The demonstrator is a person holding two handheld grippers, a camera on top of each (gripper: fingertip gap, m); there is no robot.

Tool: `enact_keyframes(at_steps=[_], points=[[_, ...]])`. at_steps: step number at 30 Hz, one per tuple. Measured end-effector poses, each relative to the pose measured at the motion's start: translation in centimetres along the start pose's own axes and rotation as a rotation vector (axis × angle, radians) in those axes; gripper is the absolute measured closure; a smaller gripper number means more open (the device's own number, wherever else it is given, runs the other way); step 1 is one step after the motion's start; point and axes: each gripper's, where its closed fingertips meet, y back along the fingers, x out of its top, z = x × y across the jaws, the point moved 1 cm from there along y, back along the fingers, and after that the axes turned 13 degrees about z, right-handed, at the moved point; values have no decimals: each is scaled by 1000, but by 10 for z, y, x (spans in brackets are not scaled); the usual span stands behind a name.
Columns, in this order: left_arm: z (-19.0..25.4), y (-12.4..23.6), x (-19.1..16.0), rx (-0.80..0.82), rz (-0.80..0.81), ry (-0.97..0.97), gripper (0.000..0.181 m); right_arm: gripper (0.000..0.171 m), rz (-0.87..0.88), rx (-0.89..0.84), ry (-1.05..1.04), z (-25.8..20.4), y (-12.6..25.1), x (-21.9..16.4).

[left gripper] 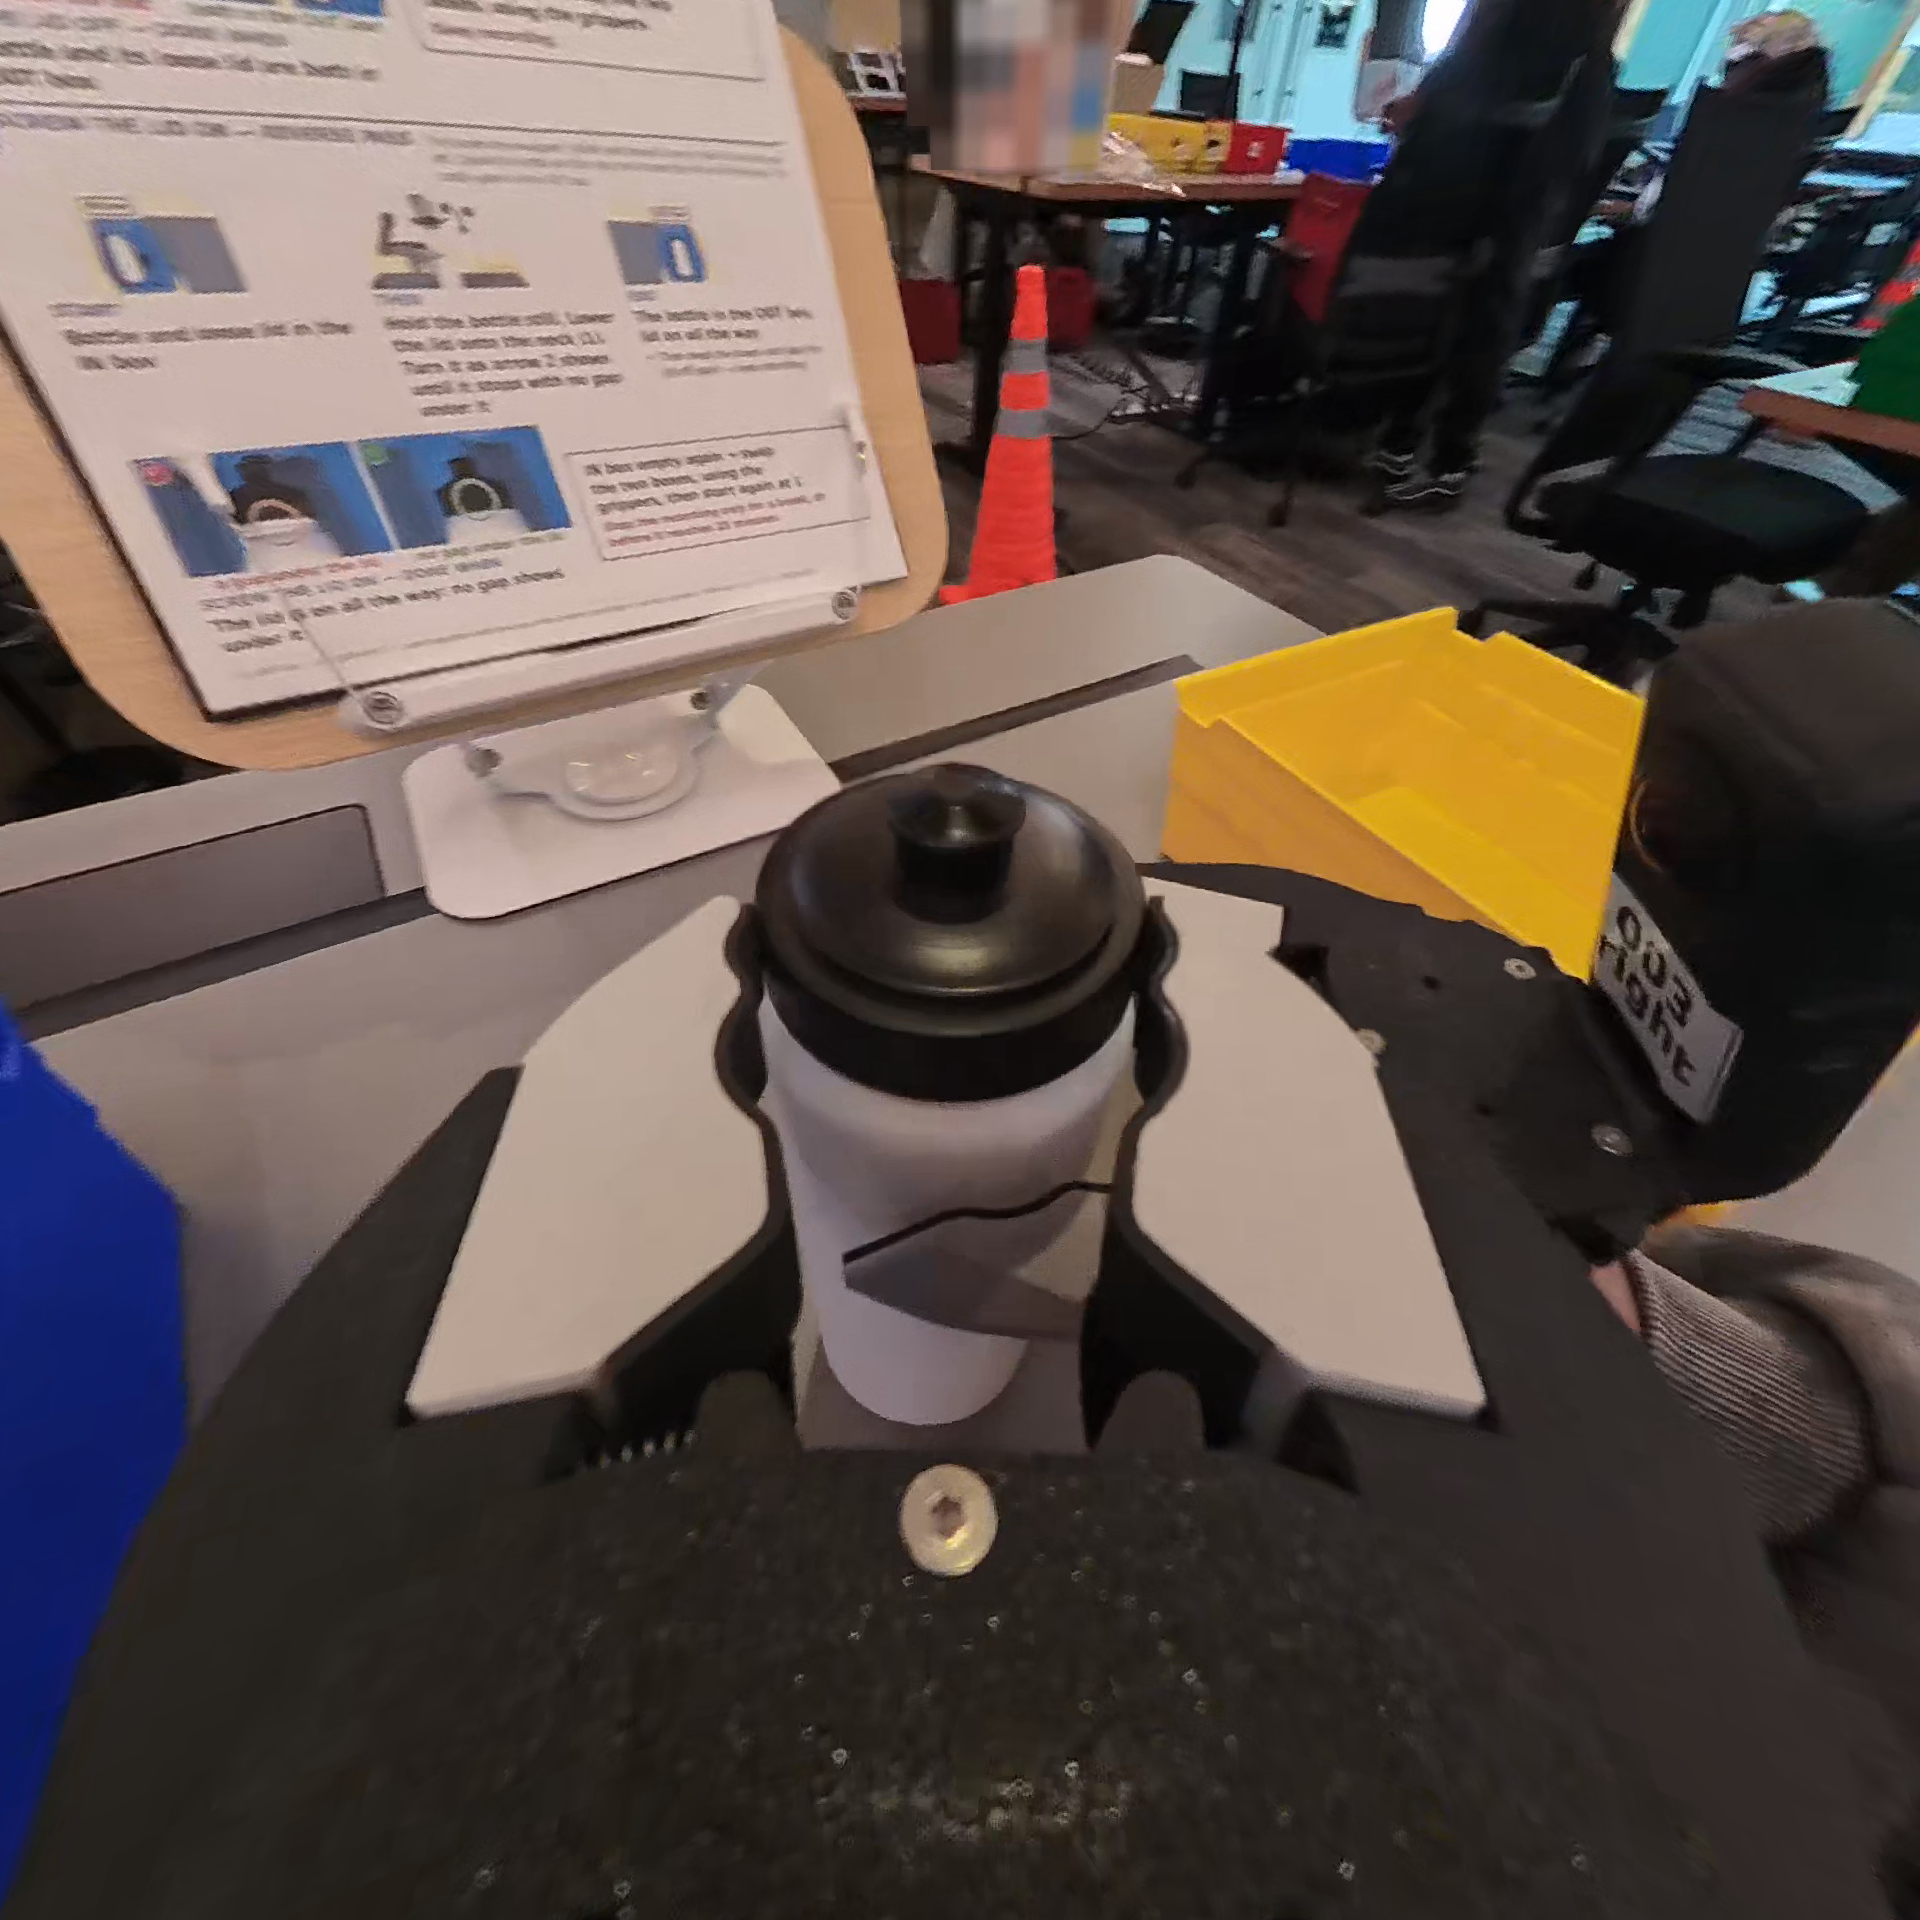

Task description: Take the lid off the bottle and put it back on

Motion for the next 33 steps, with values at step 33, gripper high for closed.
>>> enact_keyframes(at_steps=[33], points=[[-10, 15, -6, -1786, -329, -148, 110, 85, -9, 85, -21, -18, -4, 0]])
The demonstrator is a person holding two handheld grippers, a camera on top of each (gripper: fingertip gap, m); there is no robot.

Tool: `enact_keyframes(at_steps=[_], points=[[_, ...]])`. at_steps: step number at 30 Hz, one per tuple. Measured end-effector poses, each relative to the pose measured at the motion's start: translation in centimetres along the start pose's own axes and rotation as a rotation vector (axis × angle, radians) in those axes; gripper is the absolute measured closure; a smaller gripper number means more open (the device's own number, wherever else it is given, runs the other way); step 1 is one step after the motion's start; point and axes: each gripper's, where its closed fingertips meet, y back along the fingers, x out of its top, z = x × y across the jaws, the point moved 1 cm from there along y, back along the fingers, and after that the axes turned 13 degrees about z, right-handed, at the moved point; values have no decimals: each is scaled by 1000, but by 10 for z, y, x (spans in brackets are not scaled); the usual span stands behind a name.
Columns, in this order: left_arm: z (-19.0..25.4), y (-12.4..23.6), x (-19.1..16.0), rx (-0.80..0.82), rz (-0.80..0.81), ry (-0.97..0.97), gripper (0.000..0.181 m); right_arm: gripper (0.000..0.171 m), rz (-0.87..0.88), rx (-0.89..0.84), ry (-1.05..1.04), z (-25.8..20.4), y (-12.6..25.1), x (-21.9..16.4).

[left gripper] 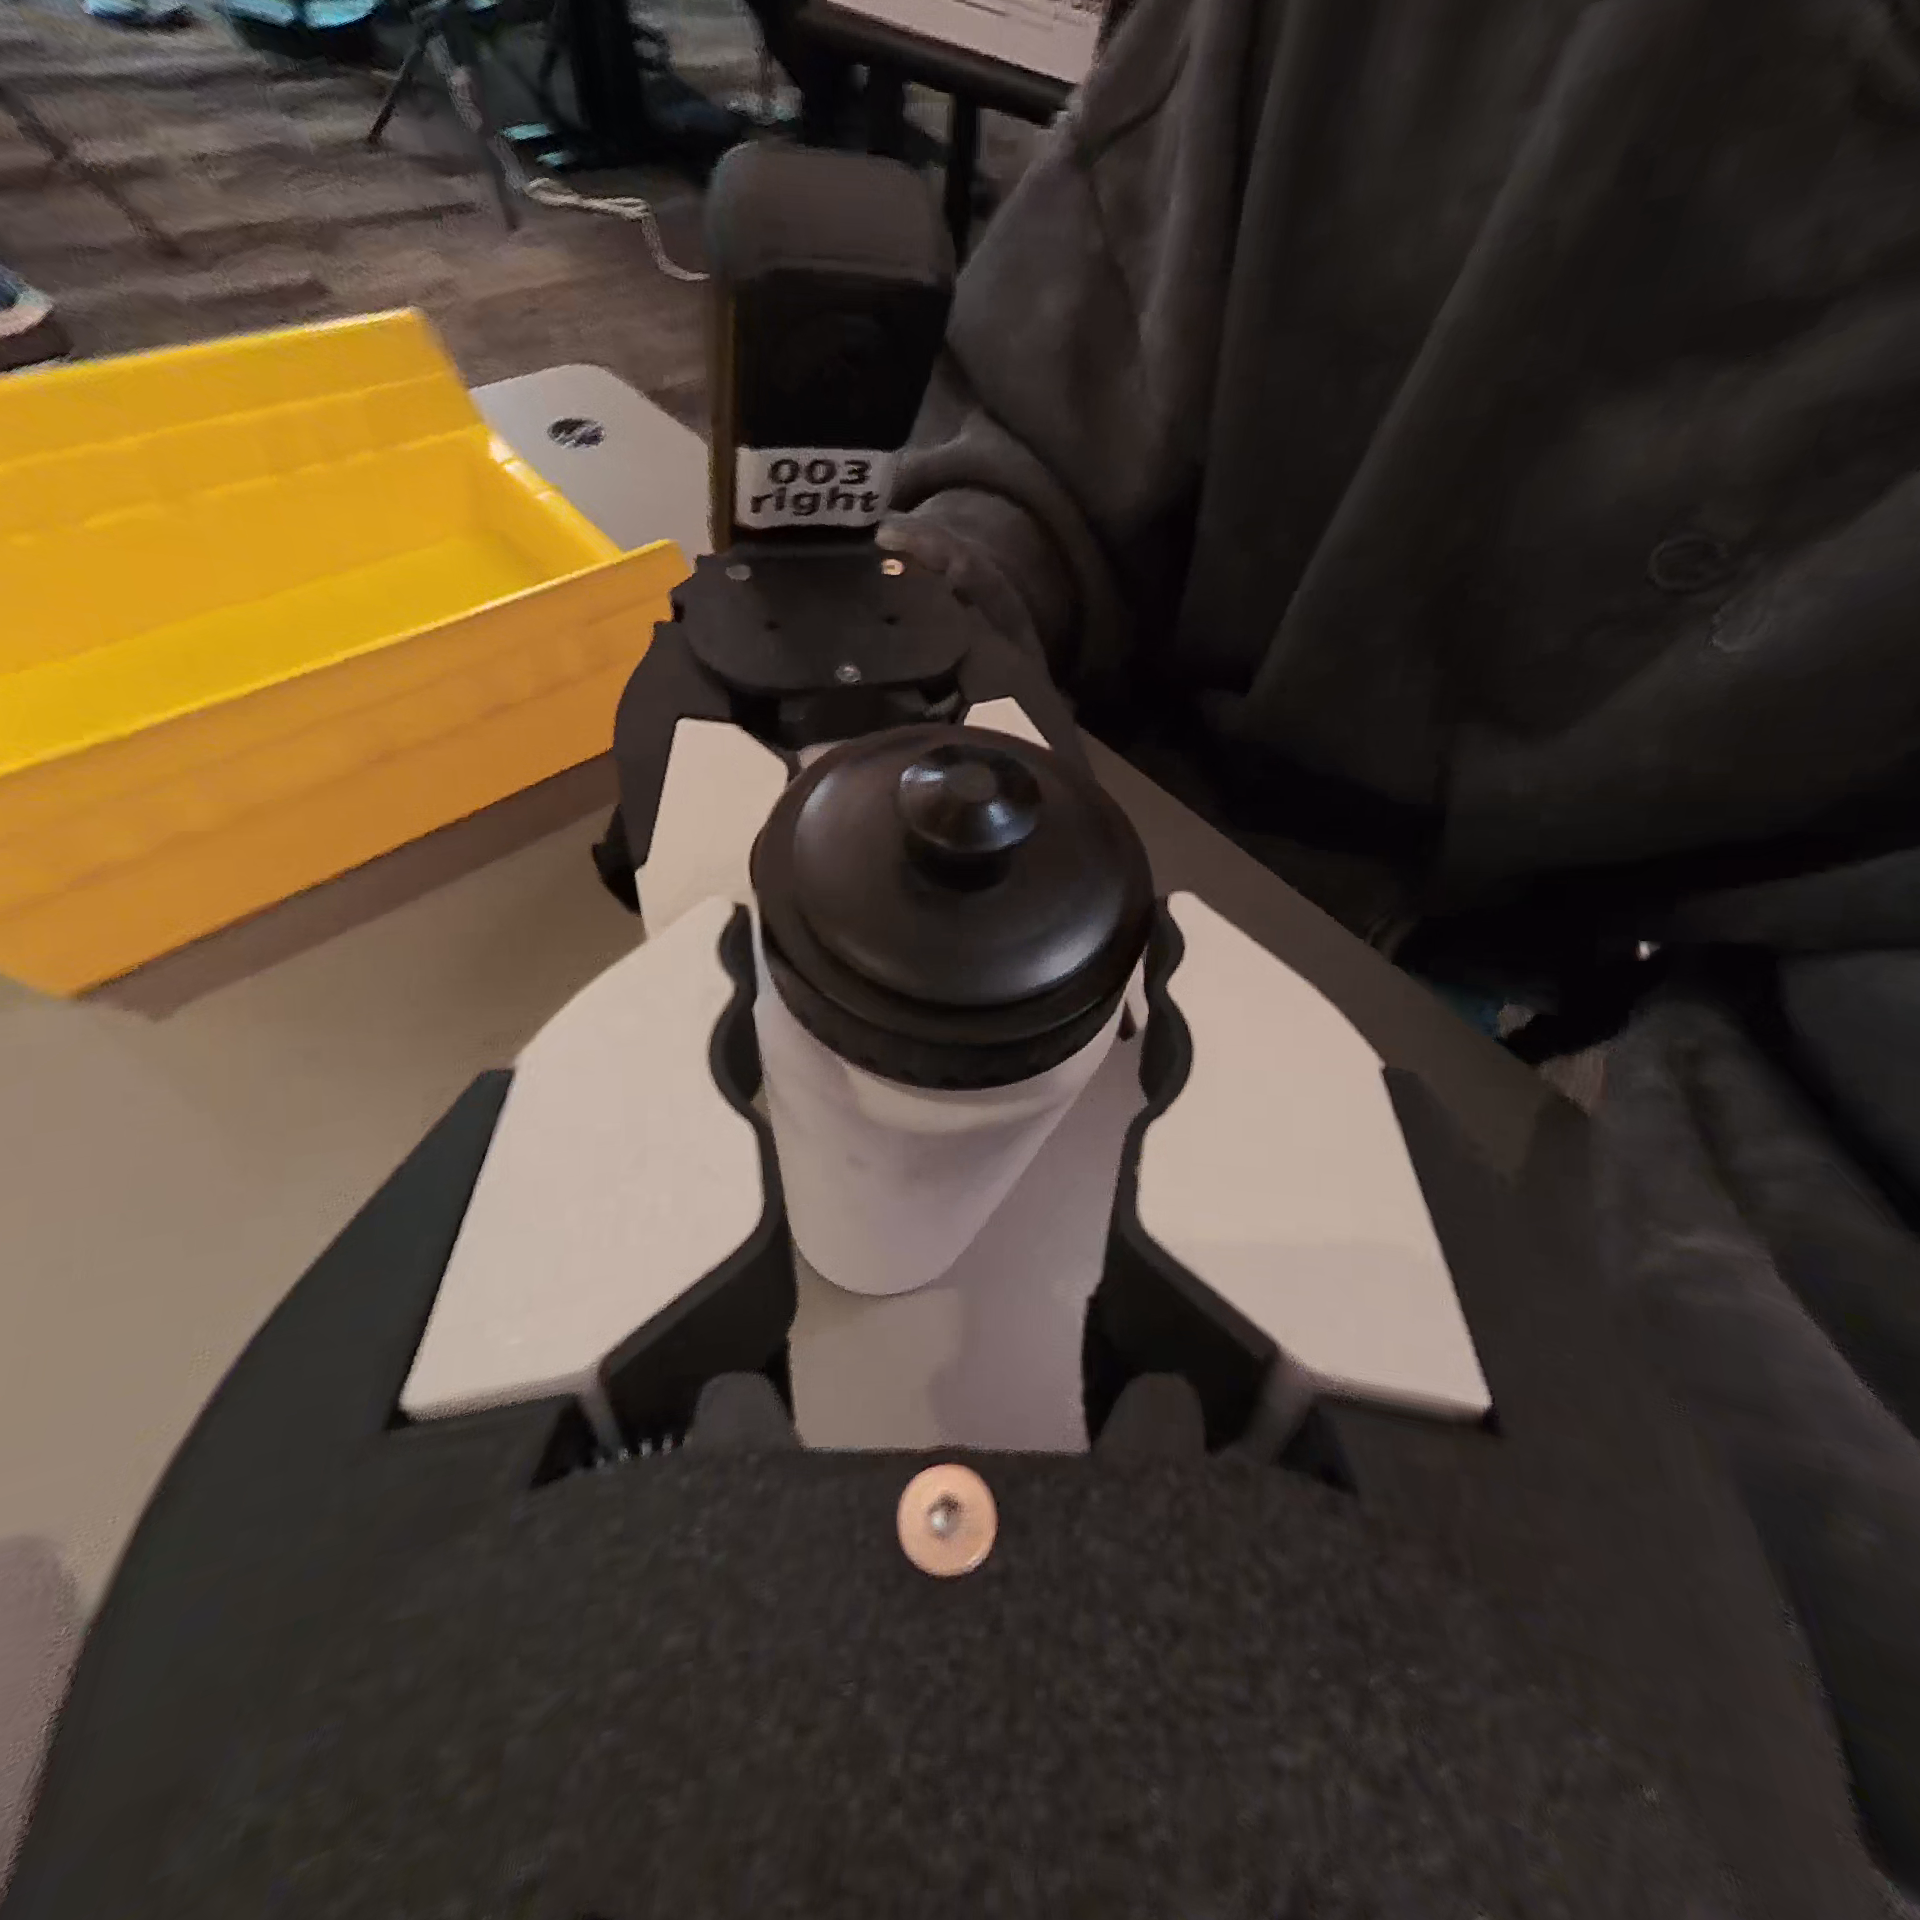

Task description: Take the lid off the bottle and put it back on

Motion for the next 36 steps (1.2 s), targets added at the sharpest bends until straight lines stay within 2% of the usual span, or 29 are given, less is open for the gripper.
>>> enact_keyframes(at_steps=[2, 4, 7, 9, 12, 14, 17, 21, 22, 24, 26, 28, 32, 36], points=[[-9, 5, 0, 163, -8, 79, 93, 84, 4, -8, -6, 1, 0, 0], [-14, 12, 8, 310, 19, 134, 92, 84, 8, -27, -21, 5, 0, 1], [-23, 24, 37, 627, 199, 219, 87, 85, 10, -37, -29, 8, 2, 1], [-17, 27, 54, 783, 326, 214, 86, 85, 6, -50, -4, 10, 2, 1], [-12, 33, 58, 1142, 416, 178, 85, 85, 4, -63, 16, 13, 3, 0], [-7, 32, 53, 1378, 448, 175, 86, 85, 9, -68, 18, 14, 3, 0], [-1, 16, 34, 1616, 418, 241, 86, 85, 11, -75, 21, 15, 3, 0], [-6, 1, 22, 1814, 339, 232, 86, 85, 27, -87, 22, 15, 2, 0], [-9, -1, 21, 1831, 321, 228, 88, 85, 29, -90, 24, 15, 2, 0], [-15, 0, 10, 1869, 264, 275, 108, 85, 22, -95, 27, 15, 2, 0], [-20, -2, 2, 1829, 294, 361, 108, 85, 24, -94, 25, 15, 2, 0], [-20, -3, 0, 1774, 282, 362, 107, 85, 27, -95, 26, 15, 3, 0], [-18, -3, 0, 1587, 204, 333, 107, 85, 22, -86, 24, 14, 2, 0], [-15, -6, -1, 1319, 106, 295, 107, 85, 21, -75, 21, 12, 3, 0]])
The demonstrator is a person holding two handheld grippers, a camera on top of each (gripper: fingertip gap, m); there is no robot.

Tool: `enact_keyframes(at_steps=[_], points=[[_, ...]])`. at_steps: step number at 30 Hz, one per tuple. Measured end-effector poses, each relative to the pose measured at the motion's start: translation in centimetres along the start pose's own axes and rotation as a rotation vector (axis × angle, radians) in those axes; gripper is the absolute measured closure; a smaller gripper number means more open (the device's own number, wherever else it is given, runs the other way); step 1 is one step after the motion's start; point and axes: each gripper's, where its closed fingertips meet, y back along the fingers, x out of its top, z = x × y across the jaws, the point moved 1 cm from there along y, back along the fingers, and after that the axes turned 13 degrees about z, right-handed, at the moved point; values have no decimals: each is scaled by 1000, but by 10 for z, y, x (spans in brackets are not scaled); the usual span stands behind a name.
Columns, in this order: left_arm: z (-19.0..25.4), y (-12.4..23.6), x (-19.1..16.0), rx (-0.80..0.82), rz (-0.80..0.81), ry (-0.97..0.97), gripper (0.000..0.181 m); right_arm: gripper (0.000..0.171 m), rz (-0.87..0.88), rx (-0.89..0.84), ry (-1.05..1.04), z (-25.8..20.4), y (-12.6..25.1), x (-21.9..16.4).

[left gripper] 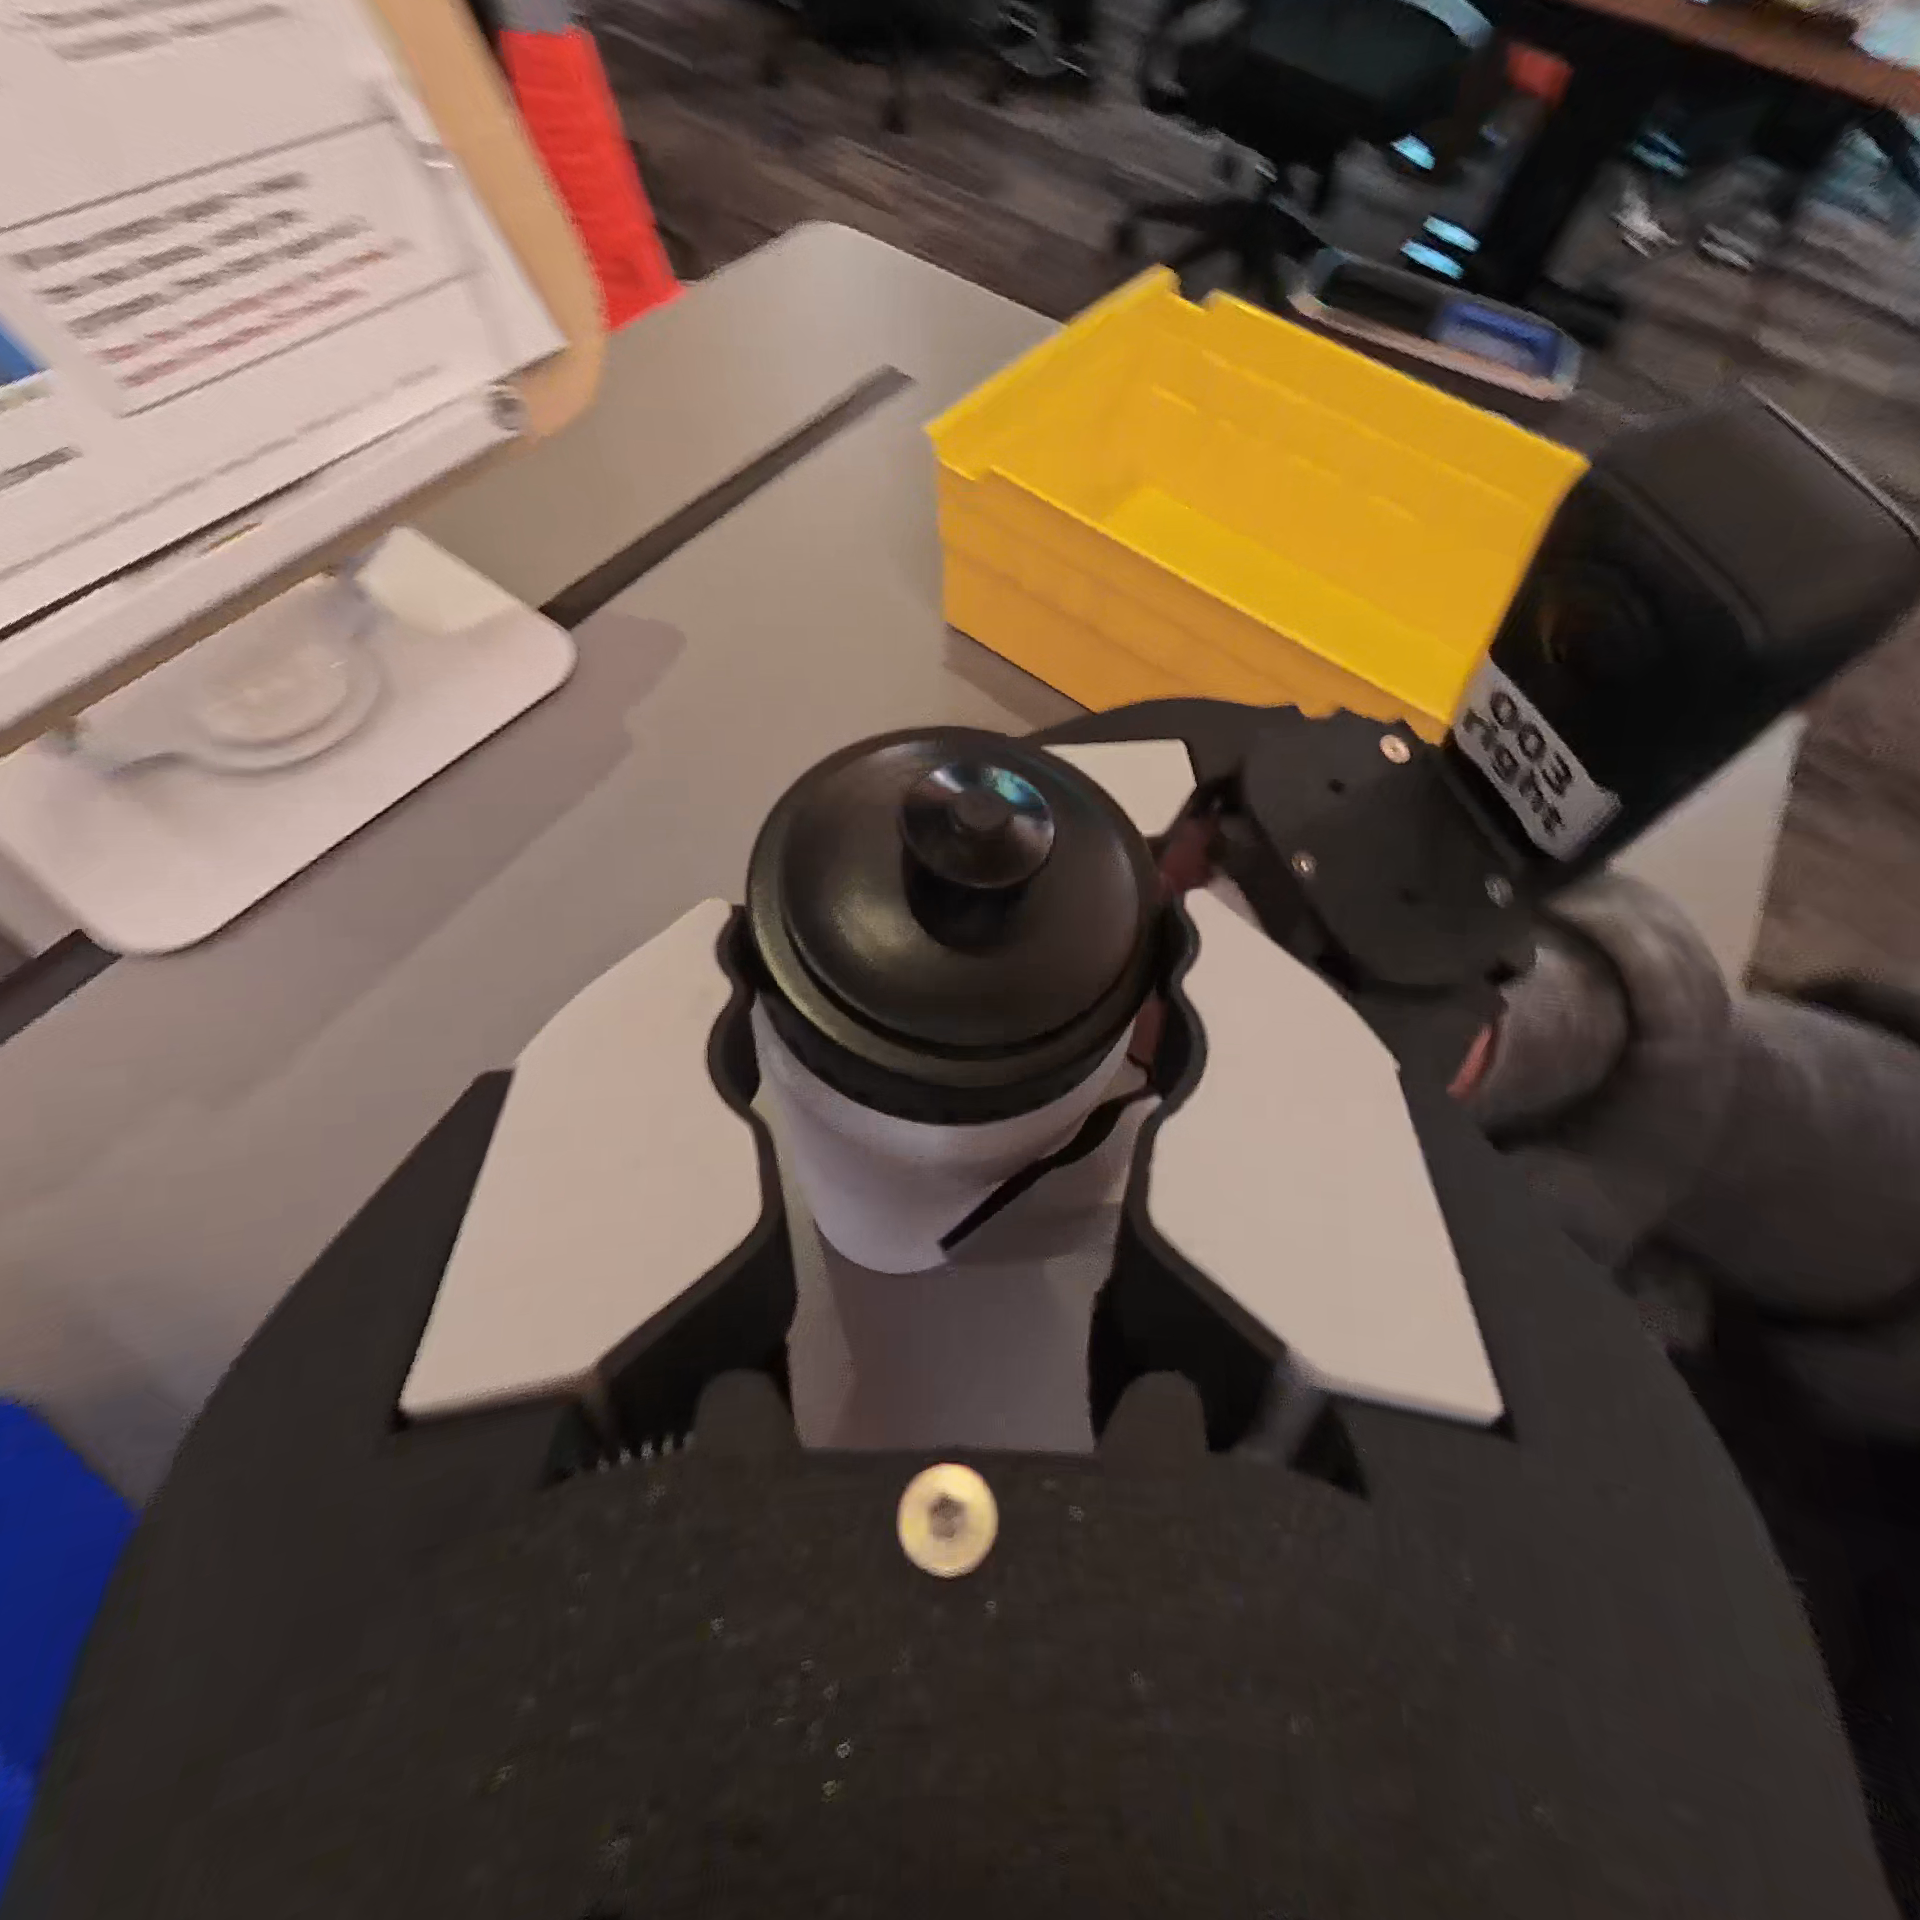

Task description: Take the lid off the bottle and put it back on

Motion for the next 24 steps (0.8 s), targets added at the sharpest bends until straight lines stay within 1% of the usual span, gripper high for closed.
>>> enact_keyframes(at_steps=[7, 14, 18, 21, 24], points=[[-1, 4, -3, -438, -180, -171, 108, 85, -17, 1, 0, -1, -1, -1], [-2, 6, -5, -770, -306, -352, 108, 85, -35, 9, -1, -1, 0, -1], [-3, 9, -6, -962, -330, -438, 108, 85, -23, 29, -7, -4, -1, -1], [-3, 8, -5, -1047, -294, -428, 108, 85, -11, 35, -8, -4, -1, -1], [-2, 9, -5, -1036, -251, -391, 108, 85, -10, 39, -12, -4, -1, -1]])
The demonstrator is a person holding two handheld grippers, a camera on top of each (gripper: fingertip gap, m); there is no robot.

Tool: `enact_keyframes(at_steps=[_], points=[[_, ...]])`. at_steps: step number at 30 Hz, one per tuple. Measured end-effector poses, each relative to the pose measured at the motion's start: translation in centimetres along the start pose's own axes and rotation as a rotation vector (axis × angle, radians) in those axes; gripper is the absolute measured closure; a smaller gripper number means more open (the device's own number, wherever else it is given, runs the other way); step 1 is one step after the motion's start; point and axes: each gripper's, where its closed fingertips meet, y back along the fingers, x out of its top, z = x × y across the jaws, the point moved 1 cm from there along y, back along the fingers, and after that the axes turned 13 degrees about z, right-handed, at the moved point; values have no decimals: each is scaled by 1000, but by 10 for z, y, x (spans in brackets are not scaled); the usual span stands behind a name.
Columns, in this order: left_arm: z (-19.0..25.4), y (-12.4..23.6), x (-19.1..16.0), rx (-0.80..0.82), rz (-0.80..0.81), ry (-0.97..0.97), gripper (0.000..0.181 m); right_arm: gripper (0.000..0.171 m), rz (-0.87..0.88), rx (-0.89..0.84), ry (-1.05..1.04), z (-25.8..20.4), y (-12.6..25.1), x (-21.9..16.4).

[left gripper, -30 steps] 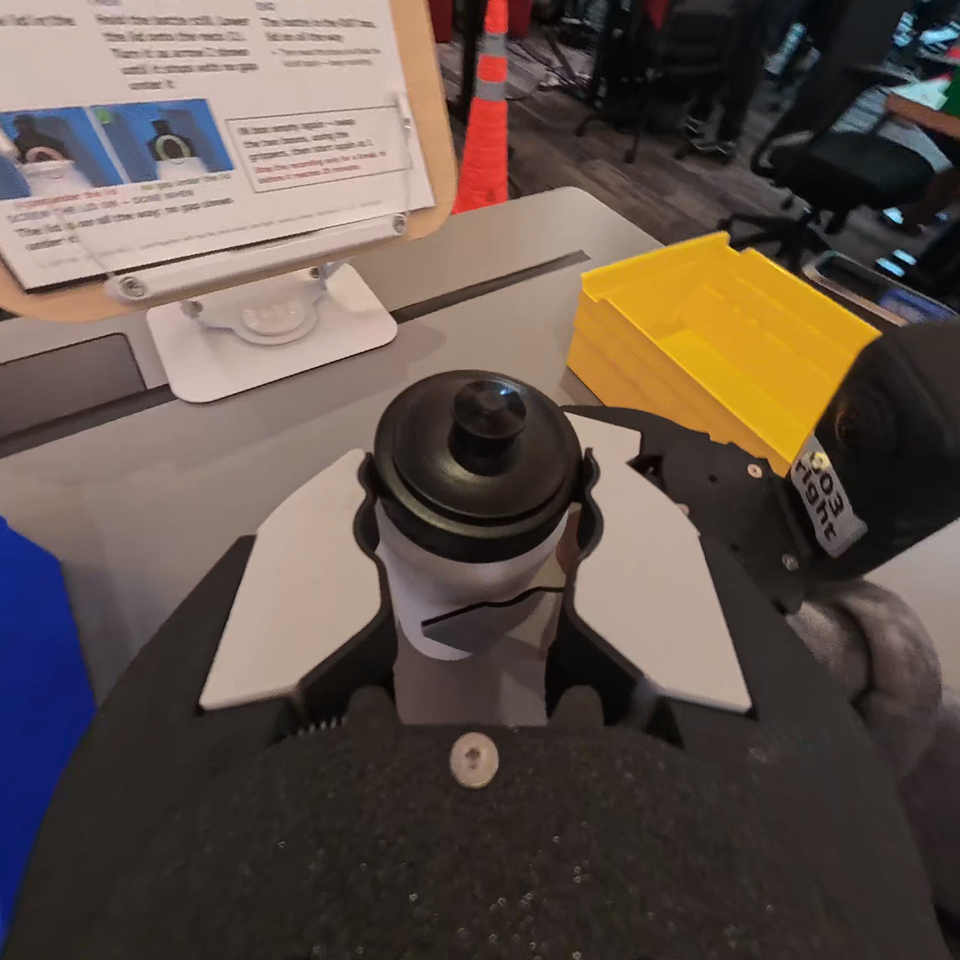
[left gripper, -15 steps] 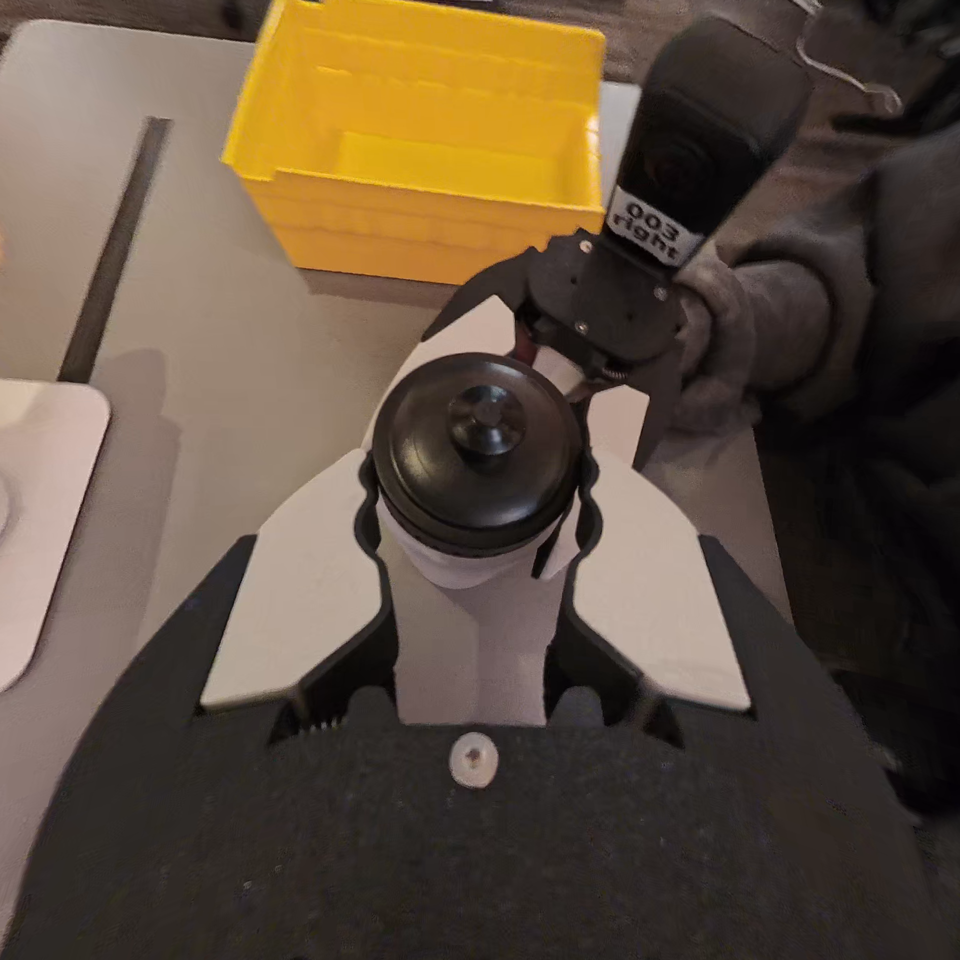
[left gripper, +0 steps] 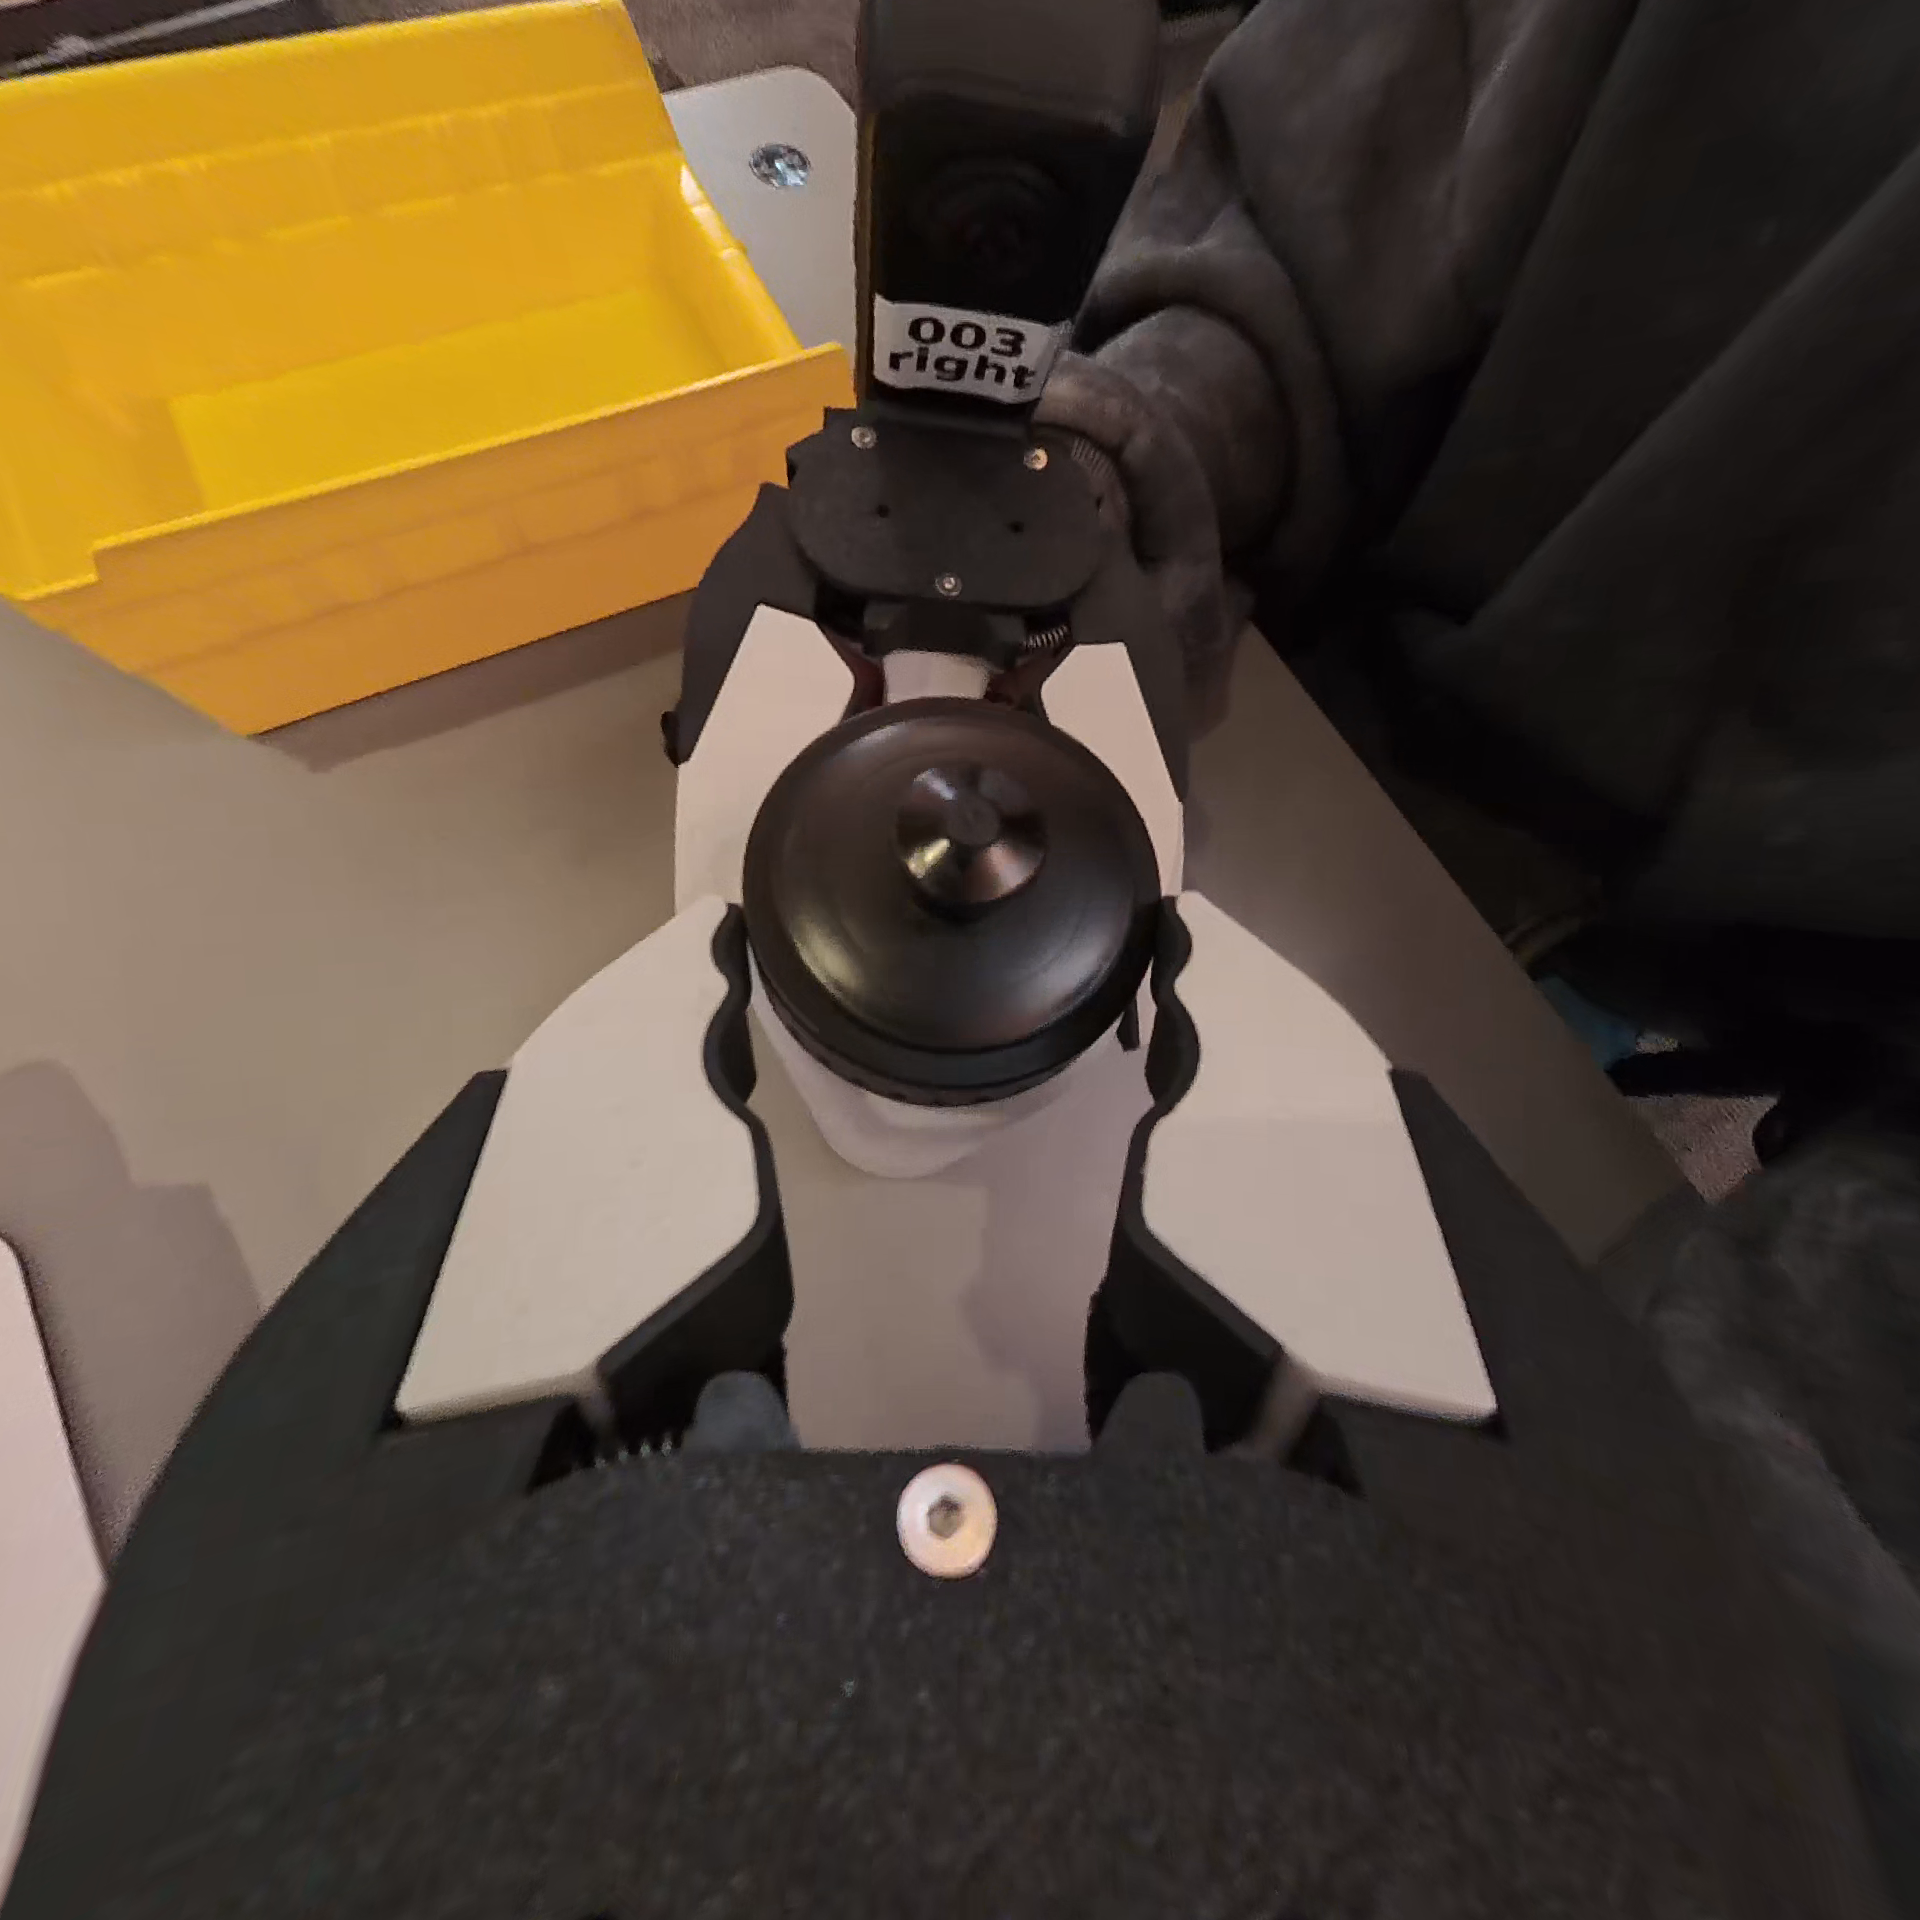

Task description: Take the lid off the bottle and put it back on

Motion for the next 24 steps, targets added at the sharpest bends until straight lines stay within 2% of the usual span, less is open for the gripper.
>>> enact_keyframes(at_steps=[3, 5, 6, 12, 15, 17, 20, 22, 24], points=[[-1, 4, 1, 135, 37, 25, 108, 85, 0, -1, 4, -1, -1, 0], [-8, 10, 7, 311, 79, 66, 83, 85, -2, -6, 6, -1, -1, 0], [-12, 14, 11, 408, 116, 94, 78, 85, -2, -9, 7, -1, -1, 0], [-11, 32, 38, 961, 440, 349, 81, 85, 10, -18, 9, 0, -2, 0], [3, 26, 46, 1143, 556, 412, 78, 85, 16, -18, 6, 0, -3, 0], [10, 23, 47, 1290, 578, 402, 82, 85, 18, -18, 6, 0, -3, 0], [9, 23, 35, 1529, 515, 395, 87, 85, 34, -15, 5, -1, -2, 0], [5, 14, 28, 1579, 480, 433, 85, 85, 36, -19, 5, -1, -2, 0], [0, 2, 24, 1559, 468, 468, 85, 85, 30, -24, 8, -1, -2, 0]])
